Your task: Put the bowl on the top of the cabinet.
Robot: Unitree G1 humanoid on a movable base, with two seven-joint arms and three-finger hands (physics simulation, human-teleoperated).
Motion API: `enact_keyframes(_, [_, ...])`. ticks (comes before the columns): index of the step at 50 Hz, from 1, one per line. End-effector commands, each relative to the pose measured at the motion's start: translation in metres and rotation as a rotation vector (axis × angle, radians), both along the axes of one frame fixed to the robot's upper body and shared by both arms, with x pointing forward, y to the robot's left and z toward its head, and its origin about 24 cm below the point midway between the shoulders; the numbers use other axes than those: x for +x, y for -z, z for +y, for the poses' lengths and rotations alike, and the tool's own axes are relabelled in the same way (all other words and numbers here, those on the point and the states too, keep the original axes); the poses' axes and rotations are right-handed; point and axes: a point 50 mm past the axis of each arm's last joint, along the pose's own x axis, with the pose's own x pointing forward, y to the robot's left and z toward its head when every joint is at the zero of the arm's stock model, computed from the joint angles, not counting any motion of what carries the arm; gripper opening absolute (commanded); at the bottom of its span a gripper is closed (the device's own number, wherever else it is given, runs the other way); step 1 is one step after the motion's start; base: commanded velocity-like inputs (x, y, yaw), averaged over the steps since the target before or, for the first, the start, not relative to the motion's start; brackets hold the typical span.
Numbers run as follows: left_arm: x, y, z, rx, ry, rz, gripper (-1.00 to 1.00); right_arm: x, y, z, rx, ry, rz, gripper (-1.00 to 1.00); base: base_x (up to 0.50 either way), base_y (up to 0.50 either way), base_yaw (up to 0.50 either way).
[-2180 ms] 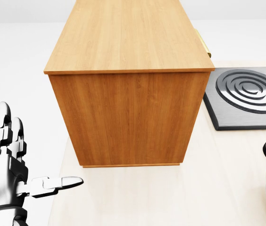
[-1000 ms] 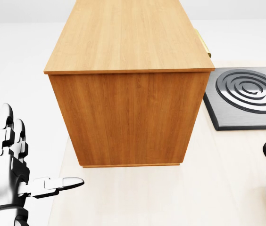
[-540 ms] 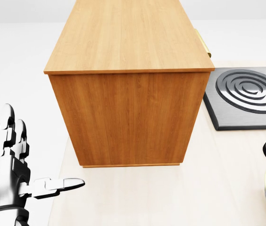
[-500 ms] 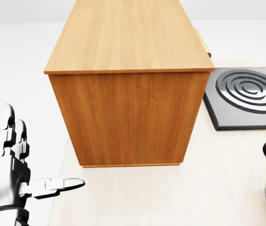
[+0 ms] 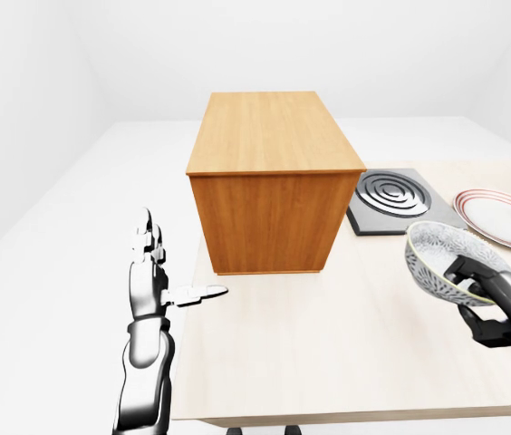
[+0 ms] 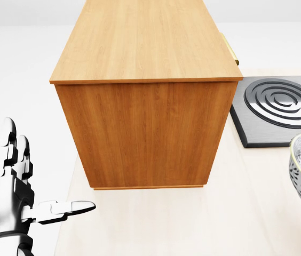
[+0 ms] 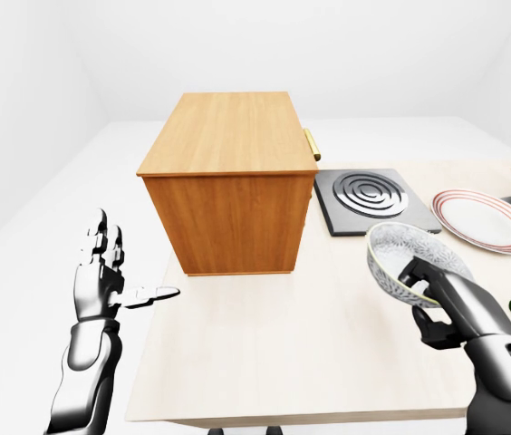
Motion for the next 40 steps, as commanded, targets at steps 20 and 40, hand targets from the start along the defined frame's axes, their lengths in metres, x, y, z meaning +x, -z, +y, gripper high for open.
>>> enact_keyframes(20, [0.001,0.001,-0.001,-0.002,0.005,0.006,1.0,0.073,-0.209,-0.015,-0.337,-0.051,-0.365,-1.0,0.0,0.0,0.0])
enact_keyframes(40, [0.001,0.001,-0.002,-0.001,0.012,0.004,1.0,0.173,-0.234,-0.034,-0.312,0.147,-0.354,-1.0,0.0,0.0,0.0])
